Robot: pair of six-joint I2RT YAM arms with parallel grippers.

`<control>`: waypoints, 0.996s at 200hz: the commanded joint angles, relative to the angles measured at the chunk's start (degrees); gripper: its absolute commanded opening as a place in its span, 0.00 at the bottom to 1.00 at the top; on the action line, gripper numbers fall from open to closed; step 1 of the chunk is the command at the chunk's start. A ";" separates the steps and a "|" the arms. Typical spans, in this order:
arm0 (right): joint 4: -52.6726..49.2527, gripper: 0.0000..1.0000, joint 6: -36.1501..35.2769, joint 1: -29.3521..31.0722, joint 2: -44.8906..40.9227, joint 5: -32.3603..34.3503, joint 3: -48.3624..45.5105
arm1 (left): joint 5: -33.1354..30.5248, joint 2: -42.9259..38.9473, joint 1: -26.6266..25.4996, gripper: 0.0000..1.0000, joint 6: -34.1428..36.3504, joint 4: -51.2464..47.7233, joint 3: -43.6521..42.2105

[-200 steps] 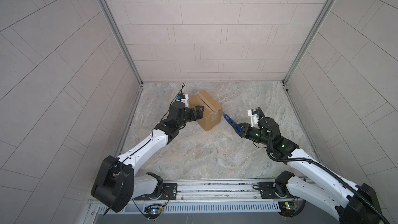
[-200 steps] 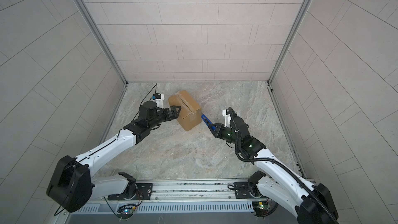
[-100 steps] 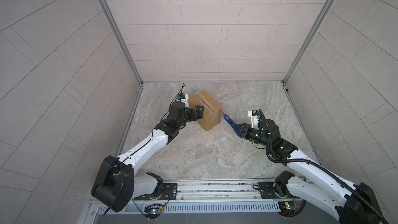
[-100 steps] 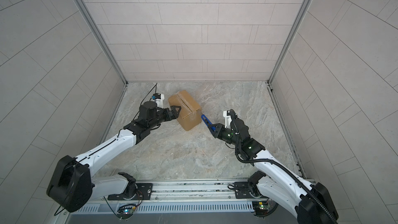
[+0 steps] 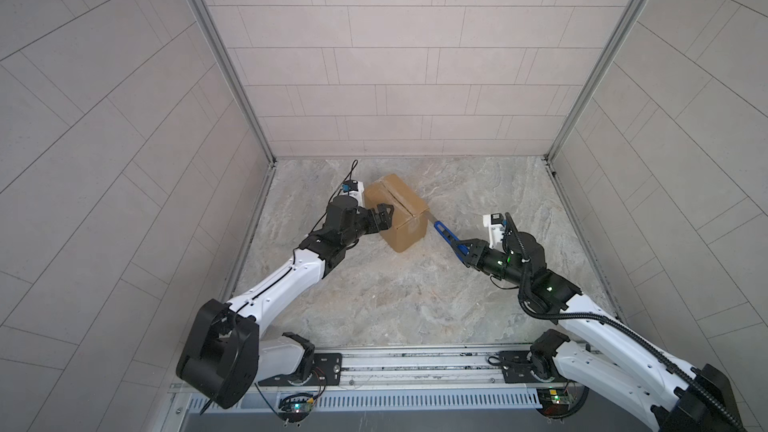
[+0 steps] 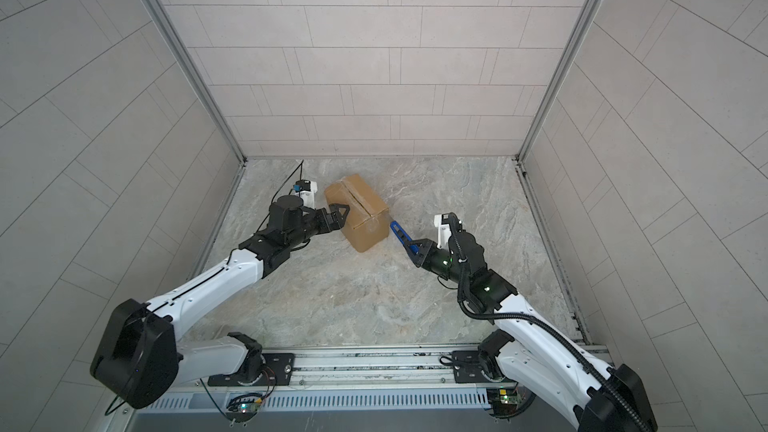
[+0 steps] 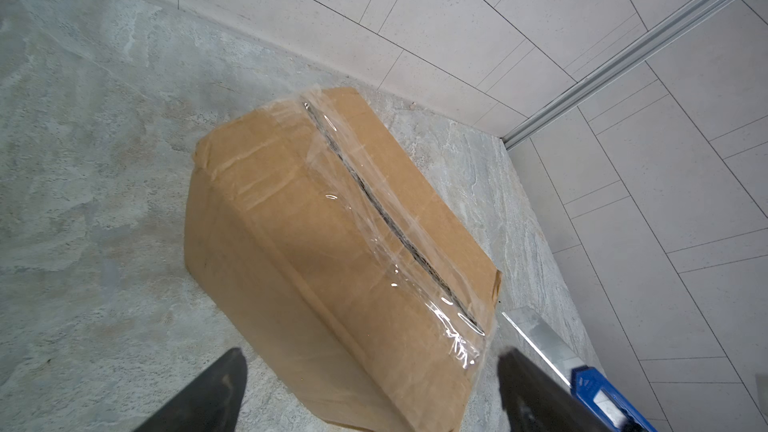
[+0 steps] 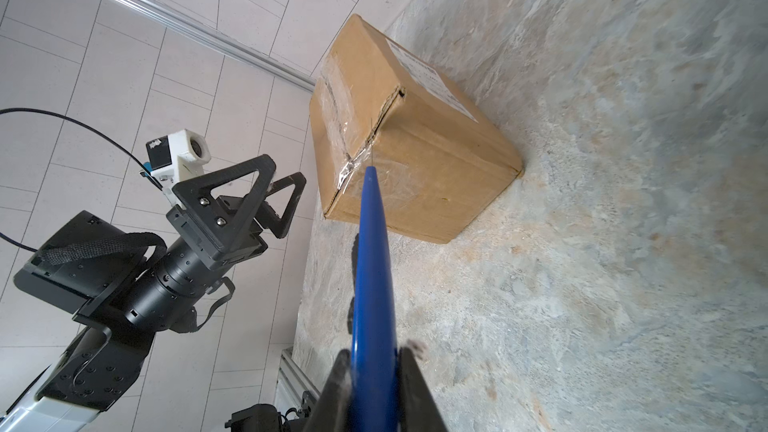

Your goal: Unpack the express box

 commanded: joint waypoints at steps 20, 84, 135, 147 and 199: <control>0.36 0.00 0.96 0.03 -0.55 0.92 0.07 | -0.22 0.47 0.32 0.97 -0.32 1.16 -0.31; 1.61 0.00 1.00 -0.01 0.39 0.55 0.50 | -0.22 0.55 0.29 0.97 -0.28 1.13 -0.26; 1.66 0.00 0.87 0.03 0.77 0.25 1.20 | -0.23 0.64 0.24 0.97 -0.28 1.13 -0.17; 1.63 0.00 0.85 -0.01 0.69 0.14 1.36 | -0.22 0.81 0.30 0.97 -0.36 1.21 -0.11; 0.78 0.00 0.51 0.00 0.48 0.01 2.42 | -0.04 1.06 0.30 0.97 -0.40 1.39 -0.08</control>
